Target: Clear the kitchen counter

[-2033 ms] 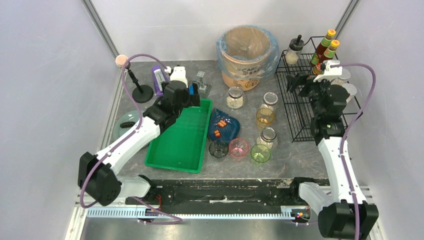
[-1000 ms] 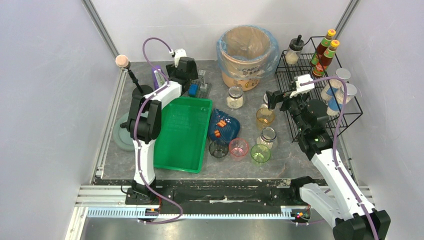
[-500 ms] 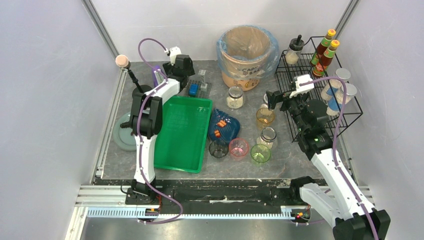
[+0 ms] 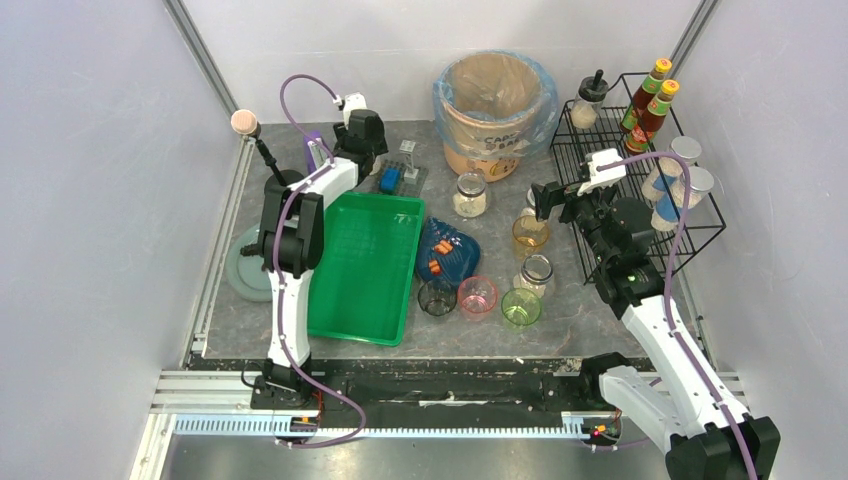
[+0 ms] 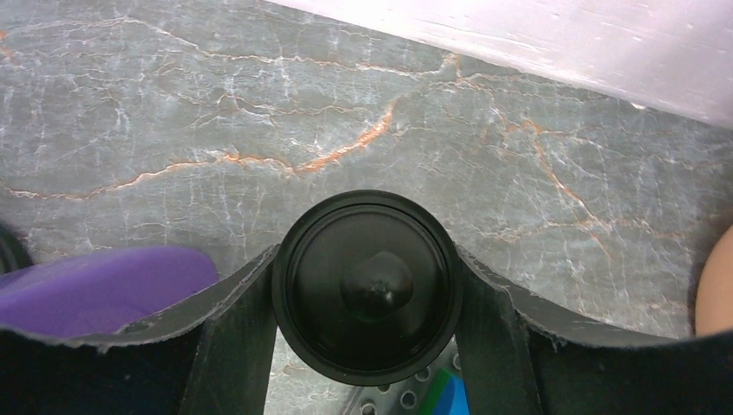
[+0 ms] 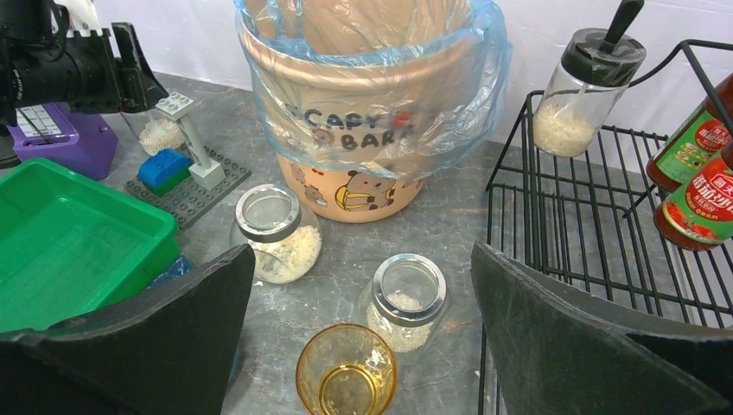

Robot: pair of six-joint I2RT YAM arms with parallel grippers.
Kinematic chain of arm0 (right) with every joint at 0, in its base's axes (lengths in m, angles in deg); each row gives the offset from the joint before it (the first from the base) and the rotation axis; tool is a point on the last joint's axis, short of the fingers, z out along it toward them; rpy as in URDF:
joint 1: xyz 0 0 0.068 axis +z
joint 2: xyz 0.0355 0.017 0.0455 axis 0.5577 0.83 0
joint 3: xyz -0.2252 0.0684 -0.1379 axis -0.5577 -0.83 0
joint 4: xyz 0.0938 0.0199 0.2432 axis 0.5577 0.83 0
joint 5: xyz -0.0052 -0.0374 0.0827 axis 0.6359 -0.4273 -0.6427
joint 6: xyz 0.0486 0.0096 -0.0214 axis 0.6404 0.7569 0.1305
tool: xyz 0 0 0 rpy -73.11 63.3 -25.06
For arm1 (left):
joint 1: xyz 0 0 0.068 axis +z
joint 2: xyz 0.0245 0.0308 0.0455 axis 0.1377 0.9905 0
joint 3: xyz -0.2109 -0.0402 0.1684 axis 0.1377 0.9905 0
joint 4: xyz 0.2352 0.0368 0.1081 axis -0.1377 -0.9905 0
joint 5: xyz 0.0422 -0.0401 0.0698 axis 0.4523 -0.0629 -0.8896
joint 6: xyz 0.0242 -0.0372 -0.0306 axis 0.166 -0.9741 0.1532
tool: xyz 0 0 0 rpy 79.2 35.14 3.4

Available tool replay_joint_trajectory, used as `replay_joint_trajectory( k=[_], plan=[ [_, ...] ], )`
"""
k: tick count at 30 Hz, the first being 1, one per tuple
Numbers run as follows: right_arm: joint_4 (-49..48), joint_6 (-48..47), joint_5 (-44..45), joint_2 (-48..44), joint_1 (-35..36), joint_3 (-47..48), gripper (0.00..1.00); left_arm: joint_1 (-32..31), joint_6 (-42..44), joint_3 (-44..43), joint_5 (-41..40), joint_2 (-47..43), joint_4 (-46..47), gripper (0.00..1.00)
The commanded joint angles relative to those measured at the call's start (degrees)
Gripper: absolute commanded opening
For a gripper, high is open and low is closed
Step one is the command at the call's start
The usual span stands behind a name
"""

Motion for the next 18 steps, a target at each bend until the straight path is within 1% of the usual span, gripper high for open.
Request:
replay_joint_trajectory(
  k=[1, 8, 13, 15, 18],
  plan=[
    [0.71, -0.11, -0.26, -0.45, 0.32, 2.16, 0.98, -0.16, 3.57, 0.25, 5.26, -8.44, 3.46, 0.28],
    [3.77, -0.16, -2.85, -1.70, 0.28, 3.43, 0.98, -0.16, 6.40, 0.82, 14.42, -17.11, -1.47, 0.19],
    [6.32, -0.14, -5.70, -2.50, 0.27, 4.56, 0.98, -0.16, 10.06, 1.53, 20.60, -24.03, -7.88, 0.13],
    [7.22, -0.06, -7.09, -2.84, 0.32, 4.99, 0.98, -0.16, 12.25, 1.38, 23.85, -26.57, -11.51, 0.12],
    [7.81, -0.19, -9.67, -3.33, 0.26, 5.42, 0.98, -0.16, 16.12, 0.82, 31.12, -30.06, -17.40, 0.11]
  ],
)
